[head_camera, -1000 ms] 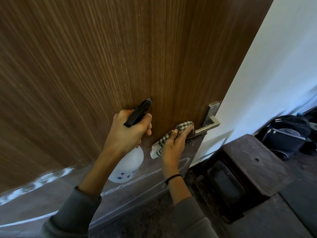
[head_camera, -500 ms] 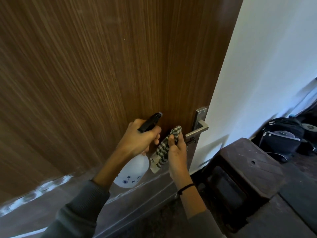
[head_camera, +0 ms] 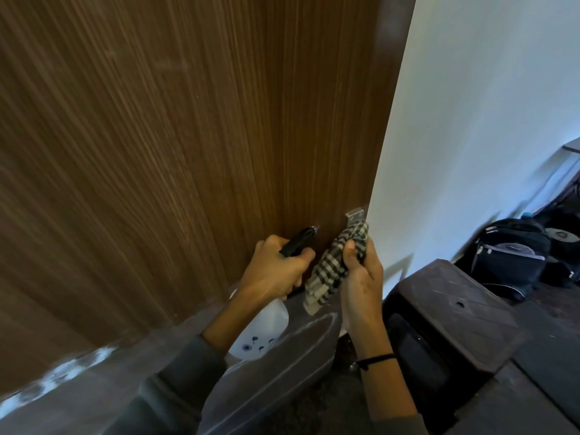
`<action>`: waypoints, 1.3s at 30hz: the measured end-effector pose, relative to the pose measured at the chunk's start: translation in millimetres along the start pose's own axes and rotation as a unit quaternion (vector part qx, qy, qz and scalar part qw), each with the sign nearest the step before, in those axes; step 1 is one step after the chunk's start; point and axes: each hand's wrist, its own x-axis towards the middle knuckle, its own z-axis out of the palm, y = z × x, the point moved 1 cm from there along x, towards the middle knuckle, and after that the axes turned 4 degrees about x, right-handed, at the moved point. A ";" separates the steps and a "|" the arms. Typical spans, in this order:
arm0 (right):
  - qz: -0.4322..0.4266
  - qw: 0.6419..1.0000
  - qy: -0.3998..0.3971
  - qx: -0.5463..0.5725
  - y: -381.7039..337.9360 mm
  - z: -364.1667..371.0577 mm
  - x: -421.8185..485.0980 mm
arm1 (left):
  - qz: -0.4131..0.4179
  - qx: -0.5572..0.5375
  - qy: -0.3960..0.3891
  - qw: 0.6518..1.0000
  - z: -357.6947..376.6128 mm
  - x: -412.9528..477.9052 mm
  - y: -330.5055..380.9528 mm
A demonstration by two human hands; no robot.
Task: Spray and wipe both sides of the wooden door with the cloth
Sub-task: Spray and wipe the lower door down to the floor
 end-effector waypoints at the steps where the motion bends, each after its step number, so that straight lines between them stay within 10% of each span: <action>1: -0.015 1.000 0.006 -0.005 -4.6 -1.7 1.1 | -0.008 0.008 0.010 1.000 1.9 1.4 0.3; 14: -0.263 0.952 -0.045 -0.147 -4.8 83.8 38.8 | 0.013 -0.029 0.052 0.998 -45.9 0.9 4.6; 39: -0.016 0.993 0.039 -0.108 118.6 42.5 17.3 | 0.025 -0.015 0.048 0.998 -48.9 -3.7 0.4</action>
